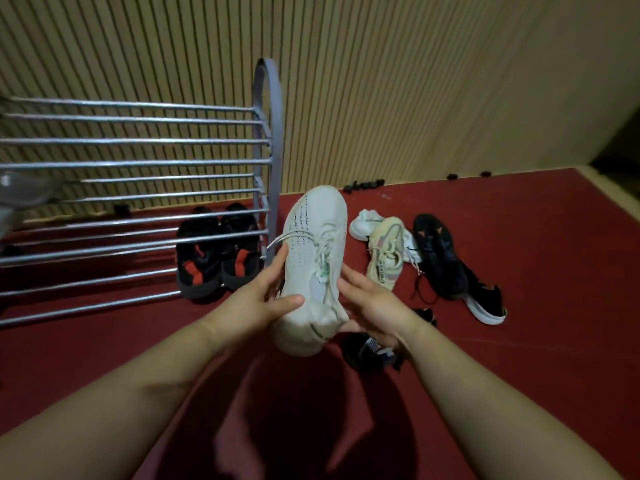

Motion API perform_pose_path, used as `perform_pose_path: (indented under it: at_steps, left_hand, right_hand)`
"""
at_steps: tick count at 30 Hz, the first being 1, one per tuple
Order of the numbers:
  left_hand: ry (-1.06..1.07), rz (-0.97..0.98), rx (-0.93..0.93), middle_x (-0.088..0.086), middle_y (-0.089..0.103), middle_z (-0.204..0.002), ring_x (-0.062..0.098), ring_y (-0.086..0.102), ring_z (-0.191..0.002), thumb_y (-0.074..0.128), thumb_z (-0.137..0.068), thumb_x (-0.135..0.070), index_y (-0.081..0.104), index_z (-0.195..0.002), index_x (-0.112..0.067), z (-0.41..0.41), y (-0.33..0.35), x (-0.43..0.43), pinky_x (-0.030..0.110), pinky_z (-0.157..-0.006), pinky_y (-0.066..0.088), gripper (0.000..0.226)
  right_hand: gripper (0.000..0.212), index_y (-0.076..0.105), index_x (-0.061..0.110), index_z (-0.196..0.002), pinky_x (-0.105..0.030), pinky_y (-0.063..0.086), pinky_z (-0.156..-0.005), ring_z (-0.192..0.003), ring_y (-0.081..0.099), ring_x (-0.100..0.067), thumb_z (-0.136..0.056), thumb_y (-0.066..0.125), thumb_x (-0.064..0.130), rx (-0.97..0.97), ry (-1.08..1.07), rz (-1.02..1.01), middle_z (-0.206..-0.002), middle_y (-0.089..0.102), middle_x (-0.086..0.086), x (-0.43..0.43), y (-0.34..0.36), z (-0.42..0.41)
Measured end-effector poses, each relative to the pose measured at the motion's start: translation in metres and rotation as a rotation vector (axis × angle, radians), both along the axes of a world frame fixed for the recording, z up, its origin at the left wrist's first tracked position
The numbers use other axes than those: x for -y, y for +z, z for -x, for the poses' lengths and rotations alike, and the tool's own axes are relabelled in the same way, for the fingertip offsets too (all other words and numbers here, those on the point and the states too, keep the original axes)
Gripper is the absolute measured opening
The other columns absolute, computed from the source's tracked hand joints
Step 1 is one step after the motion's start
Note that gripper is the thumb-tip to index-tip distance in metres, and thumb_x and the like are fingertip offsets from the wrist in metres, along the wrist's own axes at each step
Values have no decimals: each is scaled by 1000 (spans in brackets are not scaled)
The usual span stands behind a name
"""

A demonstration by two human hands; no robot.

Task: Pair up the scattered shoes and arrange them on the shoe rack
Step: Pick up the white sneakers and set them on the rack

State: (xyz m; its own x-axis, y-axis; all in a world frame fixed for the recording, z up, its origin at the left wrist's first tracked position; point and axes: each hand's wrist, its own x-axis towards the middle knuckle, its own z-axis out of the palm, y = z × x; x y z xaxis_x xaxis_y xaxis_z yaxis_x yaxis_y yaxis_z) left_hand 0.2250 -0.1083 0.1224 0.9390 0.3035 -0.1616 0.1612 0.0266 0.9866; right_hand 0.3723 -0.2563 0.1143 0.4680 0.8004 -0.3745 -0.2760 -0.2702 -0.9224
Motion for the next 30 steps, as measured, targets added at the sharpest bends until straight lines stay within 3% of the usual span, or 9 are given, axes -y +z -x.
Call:
perform_pose_path:
  at_steps: [3,5,9,12,16,19,22,27,30]
  left_hand:
    - [-81,-54,-49,-30,44,-131,-19,51,-107,74,-80,-19,15,-142,-52,-17,9,3,16,-98,44,92]
    - [-147,-16,-104,-29,42,-135,-6,54,-115,84,-66,-29,15,-139,-57,-29,10,7,31,-103,46,104]
    - [-240,-181,-147,-25,37,-146,0,45,-129,87,-58,-41,8,-143,-57,-56,11,24,35,-108,42,118]
    - [-143,-150,-74,-28,44,-137,-11,53,-115,82,-71,-15,20,-142,-53,-82,14,35,17,-94,48,102]
    - [-17,92,-16,-23,51,-134,11,67,-106,76,-67,3,36,-141,-42,-117,15,44,26,-75,56,95]
    - [39,287,-38,-19,53,-135,22,67,-107,77,-60,6,44,-138,-41,-141,18,43,33,-69,58,96]
    - [68,392,-70,-11,53,-138,28,65,-110,73,-62,13,48,-135,-41,-164,23,41,41,-75,58,94]
    - [153,441,-147,-11,63,-127,22,68,-103,56,-78,15,49,-129,-47,-204,46,37,37,-70,60,81]
    - [172,444,-148,-10,61,-130,23,65,-107,51,-80,17,43,-137,-44,-221,53,22,37,-67,60,83]
  right_hand:
    - [34,48,50,-115,-39,58,-70,-90,68,-24,-98,48,21,17,-20,-45,-96,74,12,11,4,-16]
    - [35,51,51,-108,-42,58,-73,-92,67,-22,-97,48,18,53,-67,-66,-87,74,16,18,4,-28]
    - [43,49,50,-120,-24,57,-62,-94,66,-10,-96,48,14,125,-182,-100,-99,70,11,33,0,-59]
    - [43,46,39,-132,-14,54,-58,-91,67,-3,-97,45,14,147,-224,-139,-111,61,16,41,4,-83]
    - [38,50,42,-131,-49,56,-83,-101,68,-18,-97,47,25,68,-235,-157,-106,69,17,37,5,-118]
    - [32,50,45,-125,-32,60,-64,-89,68,-13,-97,47,29,51,-220,-146,-106,67,14,33,9,-137]
    - [28,51,48,-119,-13,44,-43,-72,60,0,-98,46,30,7,-181,-129,-110,65,7,31,12,-152]
    - [39,46,33,-137,-30,50,-86,-107,61,-16,-98,48,29,10,-232,-79,-121,61,2,19,36,-181]
    - [35,50,38,-130,-20,50,-69,-88,63,-11,-96,51,31,27,-200,-9,-111,66,4,8,41,-199]
